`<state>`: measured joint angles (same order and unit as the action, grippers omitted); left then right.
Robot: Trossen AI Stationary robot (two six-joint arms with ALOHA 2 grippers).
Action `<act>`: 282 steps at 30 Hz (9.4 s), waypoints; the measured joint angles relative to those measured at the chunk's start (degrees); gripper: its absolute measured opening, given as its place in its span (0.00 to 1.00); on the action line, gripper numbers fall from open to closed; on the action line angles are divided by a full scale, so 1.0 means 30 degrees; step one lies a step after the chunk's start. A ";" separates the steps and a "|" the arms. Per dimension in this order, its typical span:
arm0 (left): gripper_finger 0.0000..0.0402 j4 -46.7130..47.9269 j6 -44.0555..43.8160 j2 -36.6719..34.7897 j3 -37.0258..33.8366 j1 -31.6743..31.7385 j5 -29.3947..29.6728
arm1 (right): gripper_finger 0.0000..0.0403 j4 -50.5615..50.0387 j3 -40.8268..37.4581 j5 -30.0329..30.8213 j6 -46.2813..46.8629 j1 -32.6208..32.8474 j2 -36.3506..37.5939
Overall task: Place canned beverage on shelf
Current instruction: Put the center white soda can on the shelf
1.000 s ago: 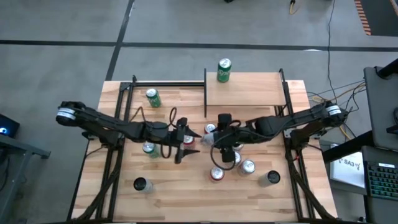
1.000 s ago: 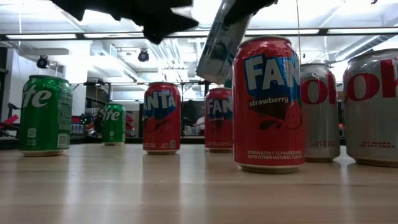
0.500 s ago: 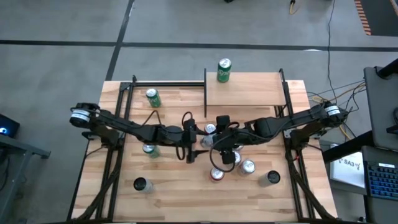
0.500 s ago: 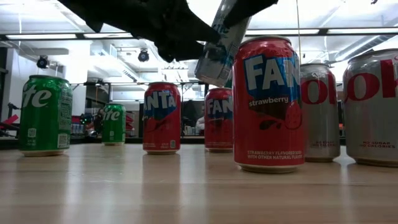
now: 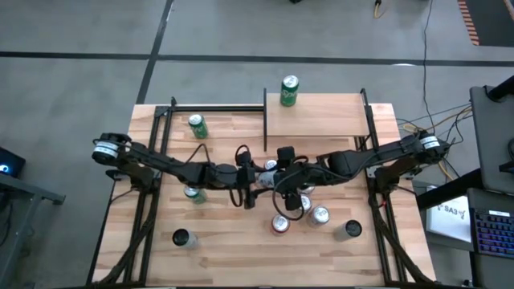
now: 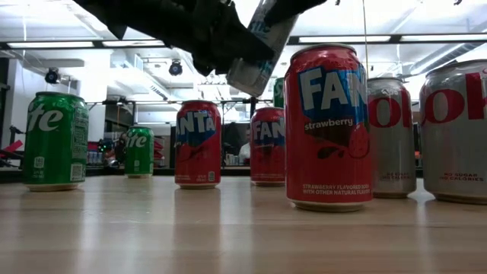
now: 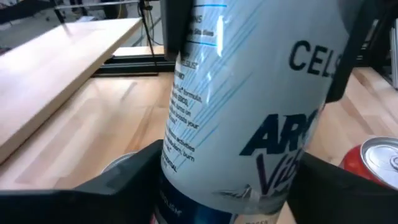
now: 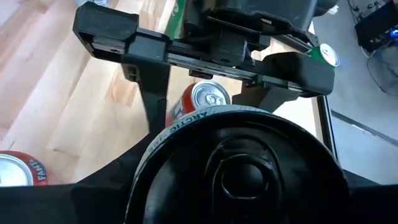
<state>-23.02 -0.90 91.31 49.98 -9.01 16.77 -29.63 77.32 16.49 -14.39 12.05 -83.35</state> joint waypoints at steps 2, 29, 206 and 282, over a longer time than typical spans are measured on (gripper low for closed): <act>0.59 -0.0170 0.0040 0.0000 -0.0006 -0.0015 0.0279 | 0.62 0.0015 0.0000 0.0066 -0.0030 0.0007 0.0143; 0.59 -0.3250 0.2697 -0.3388 -0.0350 -0.1188 0.5944 | 0.83 1.4947 -0.9113 0.2950 0.1218 0.0007 0.7484; 0.65 0.7205 0.0916 -0.9894 -0.0474 -0.1232 0.3702 | 0.11 -1.0547 0.4516 0.0434 0.8961 -1.2597 0.4192; 0.65 0.7110 -0.0505 -0.9894 -0.0525 -0.1232 0.3724 | 0.03 -1.5674 0.4849 0.5013 1.1377 -1.3282 0.4604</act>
<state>-1.69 -2.41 61.63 48.40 -12.71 27.94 -76.65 91.87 31.53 19.74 -27.79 -69.54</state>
